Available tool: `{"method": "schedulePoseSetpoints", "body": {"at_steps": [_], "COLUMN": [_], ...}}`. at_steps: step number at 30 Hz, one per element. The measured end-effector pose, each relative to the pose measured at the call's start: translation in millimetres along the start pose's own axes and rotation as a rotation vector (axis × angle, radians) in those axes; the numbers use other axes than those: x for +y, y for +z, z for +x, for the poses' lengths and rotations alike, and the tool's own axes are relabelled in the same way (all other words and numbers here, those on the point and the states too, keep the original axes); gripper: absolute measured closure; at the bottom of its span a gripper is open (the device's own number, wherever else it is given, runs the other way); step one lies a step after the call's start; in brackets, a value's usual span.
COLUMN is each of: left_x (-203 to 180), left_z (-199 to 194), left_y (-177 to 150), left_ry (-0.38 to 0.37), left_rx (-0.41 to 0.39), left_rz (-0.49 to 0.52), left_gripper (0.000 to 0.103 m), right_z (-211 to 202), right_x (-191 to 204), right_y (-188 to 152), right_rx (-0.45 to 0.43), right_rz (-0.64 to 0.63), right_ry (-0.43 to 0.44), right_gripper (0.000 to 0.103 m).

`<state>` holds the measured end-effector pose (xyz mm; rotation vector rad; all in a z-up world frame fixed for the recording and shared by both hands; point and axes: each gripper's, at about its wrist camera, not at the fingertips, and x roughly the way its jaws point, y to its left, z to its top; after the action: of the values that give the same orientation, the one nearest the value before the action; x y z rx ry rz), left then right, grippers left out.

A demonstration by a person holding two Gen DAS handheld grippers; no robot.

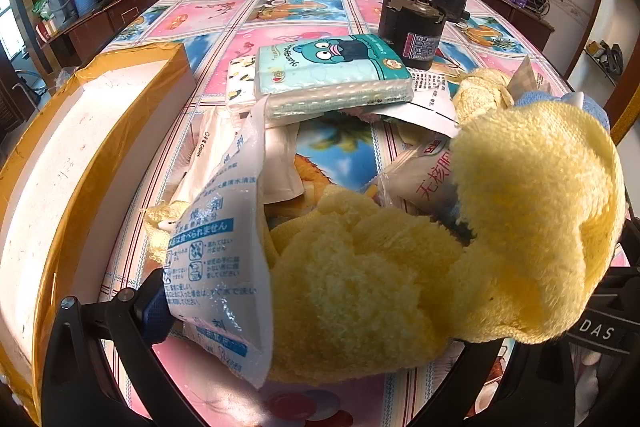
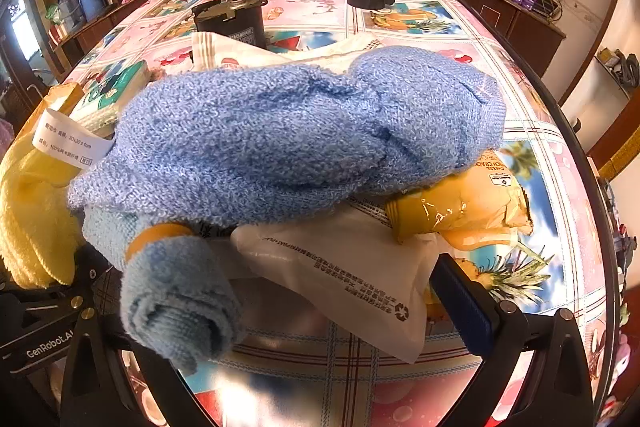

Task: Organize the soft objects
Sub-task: 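Grasp the fluffy yellow towel with the left tool while the right tool grasps the small blue rolled towel, then lift both towels and carry them toward the yellow cardboard tray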

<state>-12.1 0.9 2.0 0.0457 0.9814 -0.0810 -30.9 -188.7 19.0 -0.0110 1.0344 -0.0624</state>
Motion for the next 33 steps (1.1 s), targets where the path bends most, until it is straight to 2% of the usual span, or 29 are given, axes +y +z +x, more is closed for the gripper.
{"method": "schedulePoseSetpoints", "body": {"at_steps": [3,5,8,11,13,16,19,21,22,24,28,30,31,32,33], "left_x": [5,15,23,30,37,54,71,82,87,94,97,96,96,97,98], "left_z": [-5,-20,-54,-88,-106,-136,-172,-192,-205,-237,-313,-342,-353,-359,-363], "left_y": [-2,-6,-9,-12,-11,-8,-2,9,15,30,69,91,100,106,111], "left_ry": [-0.033,-0.098,-0.142,-0.113,-0.128,-0.138,-0.118,-0.137,-0.135,-0.093,0.074,0.122,0.129,0.126,0.115], "left_rx": [0.004,-0.027,-0.117,-0.238,-0.285,-0.384,-0.5,-0.53,-0.544,-0.596,-0.745,-0.792,-0.815,-0.829,-0.832], "left_rz": [-0.022,-0.08,-0.097,-0.077,-0.079,-0.103,-0.1,-0.081,-0.068,-0.019,0.064,0.094,0.107,0.124,0.146], "left_gripper": [0.0,0.001,0.001,0.001,0.001,0.001,0.001,0.001,0.001,0.001,0.0,0.0,0.0,0.0,0.0], "right_z": [-16,-34,-57,-76,-91,-131,-197,-245,-265,-313,-411,-441,-450,-453,-444], "right_x": [2,0,-3,-5,-8,-13,-19,-23,-23,-25,-25,-18,-16,-15,-14], "right_y": [-5,-9,-13,-15,-16,-15,-12,-3,5,26,78,91,94,98,108], "right_rx": [-0.05,-0.118,-0.184,-0.236,-0.282,-0.412,-0.647,-0.783,-0.823,-0.892,-1.039,-1.122,-1.164,-1.17,-1.082], "right_rz": [-0.01,-0.013,-0.018,-0.016,-0.006,0.009,0.017,-0.005,-0.022,-0.062,-0.096,-0.127,-0.155,-0.19,-0.201], "right_ry": [-0.036,-0.046,-0.044,-0.05,-0.056,-0.076,-0.138,-0.173,-0.189,-0.232,-0.293,-0.298,-0.259,-0.157,-0.077], "right_gripper": [0.0,0.0,0.0,0.0,0.0,0.0,0.0,0.0,0.0,0.0,0.0,0.0,0.0,0.0,0.0]}}
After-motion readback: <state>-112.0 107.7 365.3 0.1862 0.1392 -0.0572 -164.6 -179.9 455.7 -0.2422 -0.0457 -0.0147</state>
